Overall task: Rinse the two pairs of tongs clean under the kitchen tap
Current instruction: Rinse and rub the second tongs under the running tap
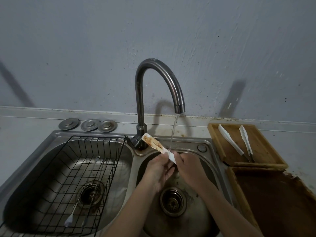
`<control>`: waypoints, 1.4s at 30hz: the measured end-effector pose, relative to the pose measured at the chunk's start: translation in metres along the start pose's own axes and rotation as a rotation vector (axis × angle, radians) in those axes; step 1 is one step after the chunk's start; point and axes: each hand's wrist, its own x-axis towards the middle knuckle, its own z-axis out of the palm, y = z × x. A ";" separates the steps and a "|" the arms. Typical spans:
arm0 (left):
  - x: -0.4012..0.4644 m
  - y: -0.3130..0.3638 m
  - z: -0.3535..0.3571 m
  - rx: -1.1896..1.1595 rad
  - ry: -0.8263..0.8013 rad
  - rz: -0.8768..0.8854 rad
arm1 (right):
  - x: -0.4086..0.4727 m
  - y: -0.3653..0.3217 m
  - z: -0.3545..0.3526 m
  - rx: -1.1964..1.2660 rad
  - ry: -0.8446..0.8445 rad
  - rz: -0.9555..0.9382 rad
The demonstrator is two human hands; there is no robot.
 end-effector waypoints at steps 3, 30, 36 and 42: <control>-0.005 -0.007 0.007 -0.004 -0.036 -0.071 | 0.003 0.002 -0.003 -0.049 -0.024 0.021; 0.005 0.000 0.014 -0.561 0.164 -0.080 | -0.006 0.023 -0.028 -0.224 -0.141 0.005; -0.001 -0.013 0.021 -0.409 0.068 -0.161 | -0.009 0.028 -0.040 -0.219 -0.138 0.030; 0.008 0.003 0.001 -0.478 0.178 -0.085 | -0.015 0.039 -0.062 -0.209 -0.154 0.034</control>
